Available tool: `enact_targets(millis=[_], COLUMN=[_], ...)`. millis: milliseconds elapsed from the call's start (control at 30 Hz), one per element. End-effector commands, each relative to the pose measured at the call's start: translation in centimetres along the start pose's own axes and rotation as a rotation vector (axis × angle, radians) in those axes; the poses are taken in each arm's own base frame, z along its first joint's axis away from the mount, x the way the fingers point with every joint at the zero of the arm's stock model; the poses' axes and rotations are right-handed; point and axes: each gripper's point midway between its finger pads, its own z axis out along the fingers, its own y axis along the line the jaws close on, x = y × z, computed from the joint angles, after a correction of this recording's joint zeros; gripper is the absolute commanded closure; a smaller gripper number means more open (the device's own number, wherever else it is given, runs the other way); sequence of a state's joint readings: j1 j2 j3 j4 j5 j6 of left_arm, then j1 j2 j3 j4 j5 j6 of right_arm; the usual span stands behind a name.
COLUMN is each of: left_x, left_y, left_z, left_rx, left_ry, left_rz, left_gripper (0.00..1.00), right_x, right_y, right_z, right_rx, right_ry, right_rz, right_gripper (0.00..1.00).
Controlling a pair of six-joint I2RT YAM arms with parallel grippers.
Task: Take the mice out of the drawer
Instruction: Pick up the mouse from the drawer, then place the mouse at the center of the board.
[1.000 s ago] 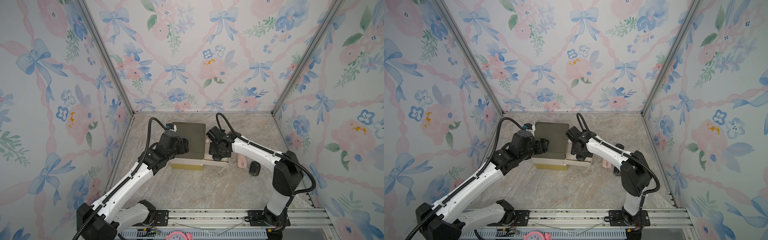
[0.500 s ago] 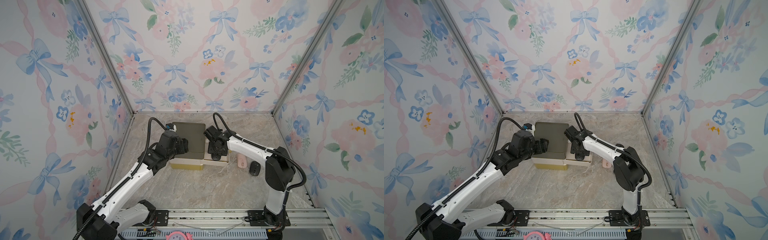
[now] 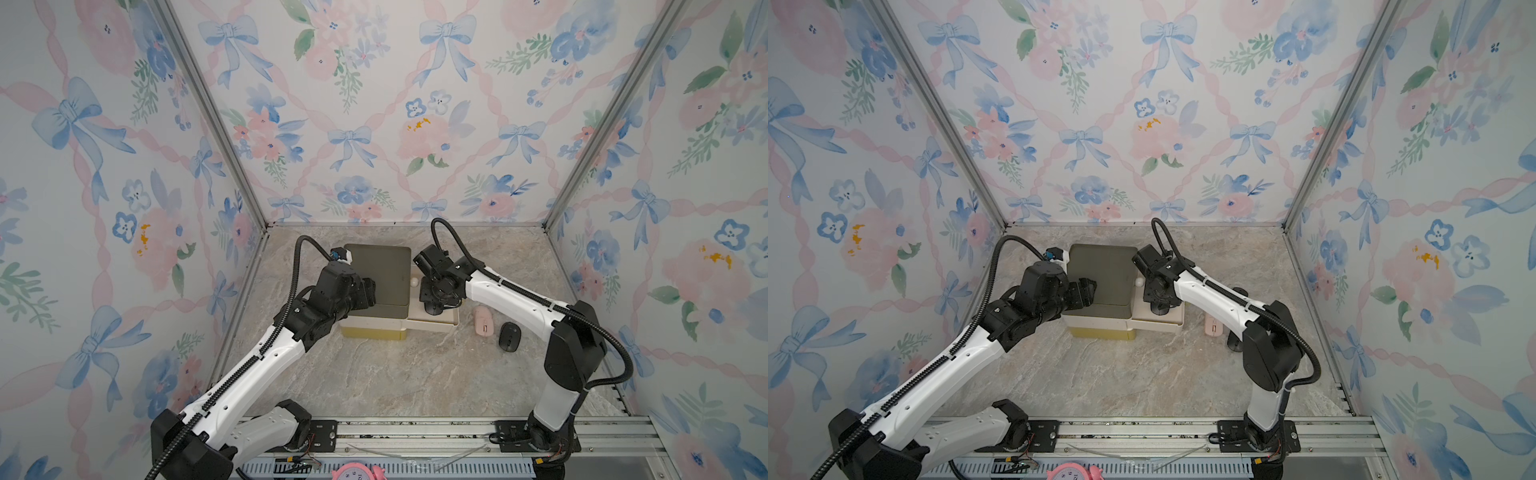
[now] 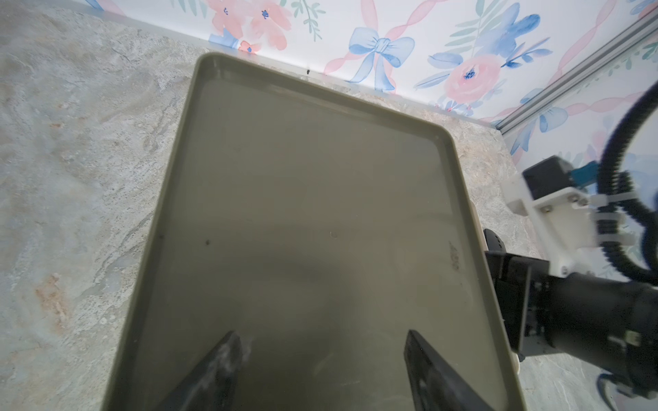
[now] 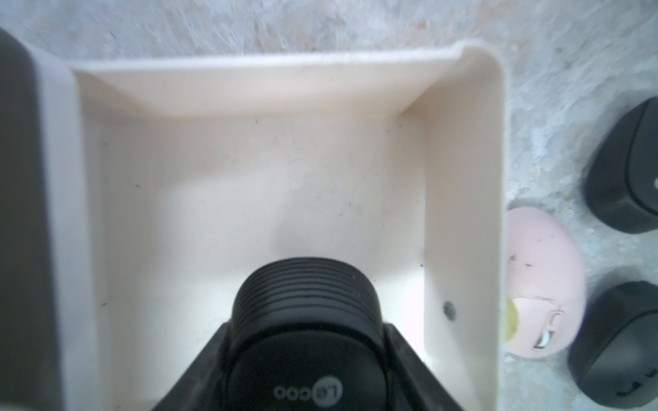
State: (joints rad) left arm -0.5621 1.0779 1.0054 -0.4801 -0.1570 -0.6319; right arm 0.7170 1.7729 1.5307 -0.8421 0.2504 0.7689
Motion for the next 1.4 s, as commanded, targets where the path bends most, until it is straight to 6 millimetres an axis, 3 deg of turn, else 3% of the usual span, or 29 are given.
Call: enact_targets(millis=[0, 200, 333, 467, 567, 1000, 1233, 1367], left_x=[-1.2, -1.1, -1.0, -0.9, -1.0, -1.1, -1.0, -0.9], left_y=[-0.6, -2.2, -3.8, -5.1, -5.6, -5.9, -5.5, -5.3], left_z=[-1.4, -1.0, -0.6, -0.1, 0.4, 1.9, 1.9, 1.9], left_rx=[0.027, 0.086, 0.1, 0.108, 0.104, 0.07, 0.053, 0.049], left_ry=[-0.025, 0.012, 0.022, 0.034, 0.037, 0.043, 0.037, 0.038], left_rz=[0.006, 0.017, 0.045, 0.067, 0.065, 0.066, 0.068, 0.067], left_gripper=[0.26, 0.26, 0.26, 0.26, 0.26, 0.26, 0.26, 0.25], right_x=[-1.4, -3.2, -4.2, -4.9, -5.1, -5.6, -4.6, -4.1], right_y=[-1.9, -5.0, -9.1, -12.6, -14.2, -17.0, -17.3, -17.7], right_z=[-2.5, -5.1, -4.5, -2.1, 0.6, 11.5, 14.2, 14.3], right_rx=[-0.012, -0.032, 0.012, 0.046, 0.058, 0.107, 0.126, 0.145], right_ry=[-0.035, -0.073, -0.063, -0.03, 0.009, 0.155, 0.201, 0.215], right_rz=[0.02, 0.04, 0.093, 0.096, 0.098, 0.104, 0.102, 0.095], right_gripper=[0.43, 0.43, 0.42, 0.42, 0.42, 0.42, 0.41, 0.37])
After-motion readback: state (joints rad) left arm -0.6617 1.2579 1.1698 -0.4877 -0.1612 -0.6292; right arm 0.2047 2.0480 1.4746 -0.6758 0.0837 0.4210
